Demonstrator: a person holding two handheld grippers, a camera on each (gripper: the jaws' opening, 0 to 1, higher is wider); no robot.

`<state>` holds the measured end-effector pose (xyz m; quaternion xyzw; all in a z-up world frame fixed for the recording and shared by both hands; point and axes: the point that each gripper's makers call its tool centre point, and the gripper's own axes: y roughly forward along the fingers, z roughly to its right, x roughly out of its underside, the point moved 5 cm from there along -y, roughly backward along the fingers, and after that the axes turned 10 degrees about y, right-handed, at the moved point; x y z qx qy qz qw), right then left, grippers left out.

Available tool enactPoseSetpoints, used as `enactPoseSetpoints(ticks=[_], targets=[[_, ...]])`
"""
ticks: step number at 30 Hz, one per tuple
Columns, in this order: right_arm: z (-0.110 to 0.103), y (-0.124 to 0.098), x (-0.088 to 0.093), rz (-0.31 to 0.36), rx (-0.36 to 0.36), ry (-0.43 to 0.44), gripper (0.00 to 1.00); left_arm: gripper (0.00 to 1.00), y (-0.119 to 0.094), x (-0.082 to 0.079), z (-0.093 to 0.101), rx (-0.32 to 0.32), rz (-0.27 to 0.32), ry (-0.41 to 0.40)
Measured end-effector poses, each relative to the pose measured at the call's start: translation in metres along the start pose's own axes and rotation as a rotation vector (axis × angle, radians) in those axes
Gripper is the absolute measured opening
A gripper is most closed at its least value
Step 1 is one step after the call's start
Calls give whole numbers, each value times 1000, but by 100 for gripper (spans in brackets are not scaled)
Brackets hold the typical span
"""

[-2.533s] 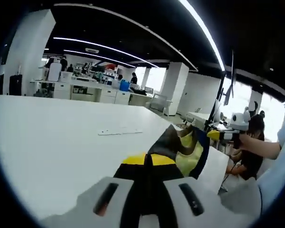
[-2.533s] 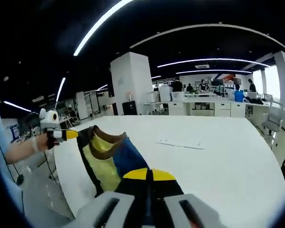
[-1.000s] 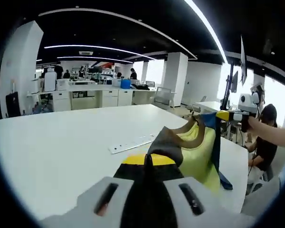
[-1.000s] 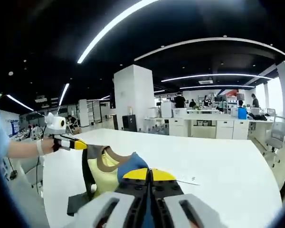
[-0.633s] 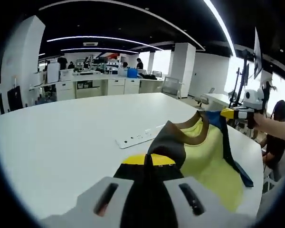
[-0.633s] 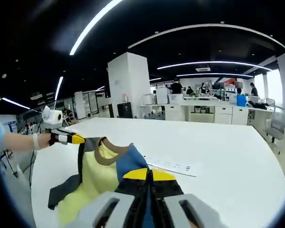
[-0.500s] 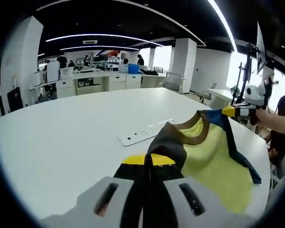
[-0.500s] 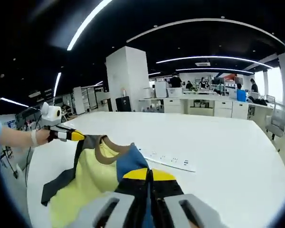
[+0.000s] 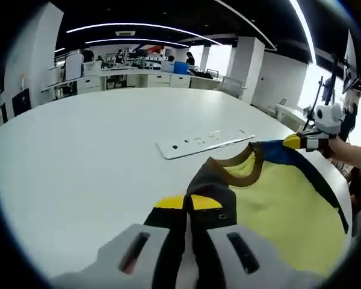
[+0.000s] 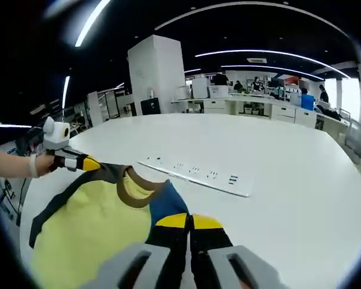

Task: Fold the garment on the visible template until the final outline fits inside the template.

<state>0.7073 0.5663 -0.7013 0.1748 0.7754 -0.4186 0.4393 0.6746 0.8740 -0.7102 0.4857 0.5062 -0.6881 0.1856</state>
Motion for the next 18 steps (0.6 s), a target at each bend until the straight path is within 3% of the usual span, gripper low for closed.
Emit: enactPoseSetpoints(ticks=[6, 18], targets=[[7, 6, 12, -34, 16, 10, 0, 0, 6, 13, -4, 8, -37, -6], [15, 12, 24, -81, 28, 1, 0, 0, 10, 20, -7, 10, -51, -28]])
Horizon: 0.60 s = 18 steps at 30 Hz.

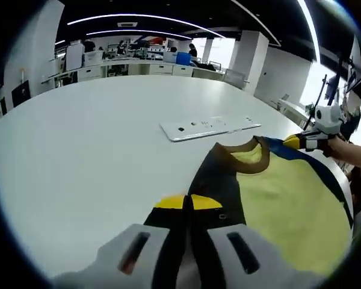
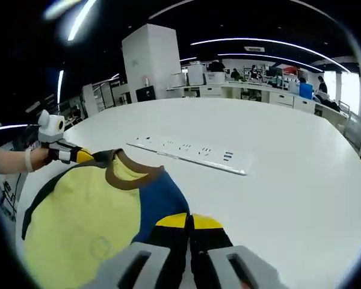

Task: Fold the garment on the visible template until the final outline fits inside the template.

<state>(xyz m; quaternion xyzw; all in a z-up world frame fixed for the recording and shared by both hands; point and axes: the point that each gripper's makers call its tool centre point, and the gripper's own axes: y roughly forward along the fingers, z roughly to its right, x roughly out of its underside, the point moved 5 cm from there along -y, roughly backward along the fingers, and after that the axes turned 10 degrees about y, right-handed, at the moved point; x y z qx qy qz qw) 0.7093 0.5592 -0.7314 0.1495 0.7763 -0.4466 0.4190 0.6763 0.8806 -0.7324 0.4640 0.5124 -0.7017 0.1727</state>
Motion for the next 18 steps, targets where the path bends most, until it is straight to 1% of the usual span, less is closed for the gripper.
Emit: enactPoseSetpoints(ticks=[3, 4, 5, 7, 8, 9, 10, 11, 13, 14, 15, 16, 17, 18], targets=[[-1, 0, 0, 3, -5, 8, 0, 0, 0, -1, 0, 4, 9, 12], [-1, 0, 0, 2, -5, 8, 0, 0, -1, -3, 1, 13, 26, 25], [-1, -1, -1, 8, -7, 11, 0, 0, -1, -3, -1, 4, 34, 39], [-1, -2, -3, 26, -14, 60, 0, 0, -1, -4, 0, 9, 40, 56], [-1, -2, -4, 36, -19, 66, 7, 0, -2, -4, 1, 10, 46, 64], [-2, -3, -6, 46, -26, 73, 13, 2, -3, -5, 2, 22, 52, 69], [-3, -4, -7, 48, -30, 74, 20, 7, -5, -6, 4, 37, 62, 66], [-4, -5, -7, 53, -27, 74, 29, 15, -6, -7, 6, 48, 68, 65], [-7, -8, -8, 66, -35, 66, 37, 28, -8, -9, 11, 77, 87, 86], [-8, -10, -9, 69, -38, 49, 41, 39, -10, -12, 16, 102, 102, 110], [-10, -11, -9, 78, -44, 40, 44, 47, -12, -14, 18, 108, 120, 140], [-11, -12, -9, 80, -51, 36, 48, 54, -13, -14, 19, 109, 124, 156], [-14, -13, -9, 84, -69, 43, 55, 60, -15, -15, 23, 119, 123, 150], [-15, -14, -9, 83, -72, 47, 59, 64, -17, -15, 25, 133, 118, 154]])
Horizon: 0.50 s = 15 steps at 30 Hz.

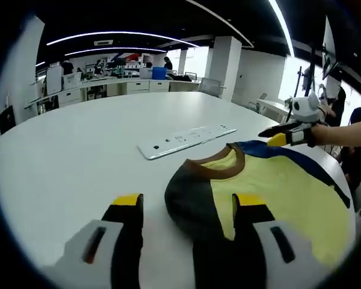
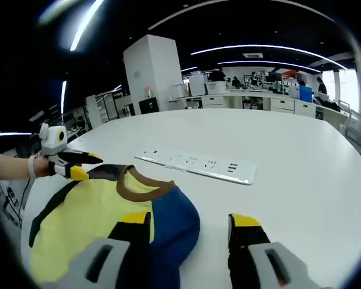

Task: Fold the garment on the visible template until the final outline fits inside the template.

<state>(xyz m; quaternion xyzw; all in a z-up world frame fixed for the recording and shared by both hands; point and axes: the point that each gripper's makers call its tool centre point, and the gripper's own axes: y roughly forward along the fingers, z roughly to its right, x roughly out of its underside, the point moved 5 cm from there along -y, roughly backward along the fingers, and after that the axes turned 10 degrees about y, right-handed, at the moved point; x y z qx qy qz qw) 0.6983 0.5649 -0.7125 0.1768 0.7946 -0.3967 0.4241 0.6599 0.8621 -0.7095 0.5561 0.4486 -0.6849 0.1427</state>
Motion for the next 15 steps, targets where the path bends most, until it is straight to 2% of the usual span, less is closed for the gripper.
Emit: enactPoseSetpoints(ticks=[5, 7, 9, 13, 15], targets=[[-13, -6, 6, -38, -53, -33, 81, 91, -9, -14, 13, 68, 52, 34], [-16, -9, 6, -39, -68, -30, 88, 99, -11, -19, 15, 85, 74, 21], [-19, -13, 6, -53, -75, -50, 93, 99, -16, -21, 17, 106, 66, 0], [-25, -21, 5, -57, -78, -68, 99, 99, -25, -27, 18, 95, 77, 27], [-28, -26, 6, -84, -76, -132, 100, 99, -30, -29, 18, 93, 79, 21]])
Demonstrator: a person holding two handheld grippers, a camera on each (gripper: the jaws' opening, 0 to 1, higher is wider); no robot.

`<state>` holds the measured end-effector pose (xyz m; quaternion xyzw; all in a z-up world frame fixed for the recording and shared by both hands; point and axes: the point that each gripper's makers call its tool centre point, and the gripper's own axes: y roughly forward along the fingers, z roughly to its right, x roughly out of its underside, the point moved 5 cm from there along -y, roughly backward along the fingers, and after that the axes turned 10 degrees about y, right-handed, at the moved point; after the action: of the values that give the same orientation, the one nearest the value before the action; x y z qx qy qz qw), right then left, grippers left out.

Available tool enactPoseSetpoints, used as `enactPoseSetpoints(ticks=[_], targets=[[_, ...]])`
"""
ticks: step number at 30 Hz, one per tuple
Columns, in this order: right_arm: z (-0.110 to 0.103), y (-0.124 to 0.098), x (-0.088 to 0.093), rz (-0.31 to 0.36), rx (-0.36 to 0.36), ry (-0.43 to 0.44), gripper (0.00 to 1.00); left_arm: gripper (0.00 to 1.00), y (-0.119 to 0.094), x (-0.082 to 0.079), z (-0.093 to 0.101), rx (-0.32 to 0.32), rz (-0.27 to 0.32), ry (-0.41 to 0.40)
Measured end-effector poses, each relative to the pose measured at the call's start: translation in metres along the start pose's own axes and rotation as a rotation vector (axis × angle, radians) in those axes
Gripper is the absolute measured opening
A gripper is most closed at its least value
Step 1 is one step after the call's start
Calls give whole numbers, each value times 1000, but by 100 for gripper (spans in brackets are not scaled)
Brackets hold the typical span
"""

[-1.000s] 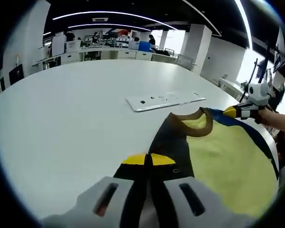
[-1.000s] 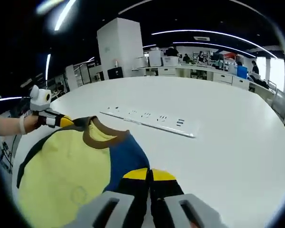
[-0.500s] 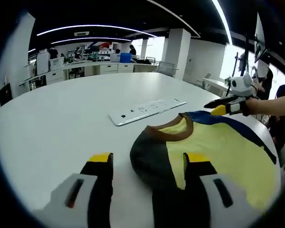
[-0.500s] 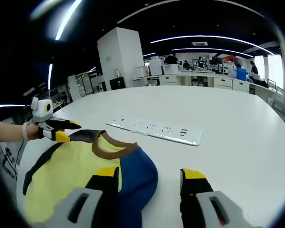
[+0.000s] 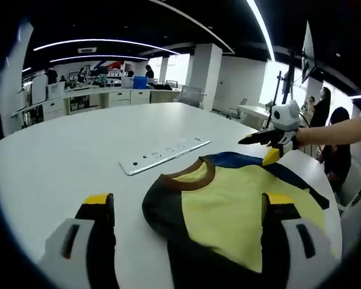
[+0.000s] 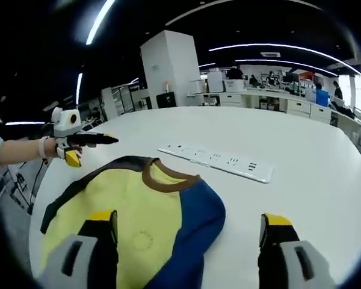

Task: Fold the garment on the visible template until the final outline fits inside the template.

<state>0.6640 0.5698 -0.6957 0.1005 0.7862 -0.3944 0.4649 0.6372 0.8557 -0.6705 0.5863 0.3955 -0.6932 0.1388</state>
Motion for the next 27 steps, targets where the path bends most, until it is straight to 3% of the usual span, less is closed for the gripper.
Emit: enactPoseSetpoints(ticks=[5, 11, 16, 27], targets=[[-8, -11, -5, 24, 8, 30, 100, 99, -12, -4, 7, -10, 20, -25], [-17, -26, -4, 9, 22, -11, 98, 99, -30, -6, 18, -9, 41, -48], [-24, -41, -3, 33, 28, -10, 97, 99, -47, -5, 27, -17, 48, -55], [-43, -90, 21, 70, 63, 36, 94, 99, -94, -2, 42, -52, 46, -47]])
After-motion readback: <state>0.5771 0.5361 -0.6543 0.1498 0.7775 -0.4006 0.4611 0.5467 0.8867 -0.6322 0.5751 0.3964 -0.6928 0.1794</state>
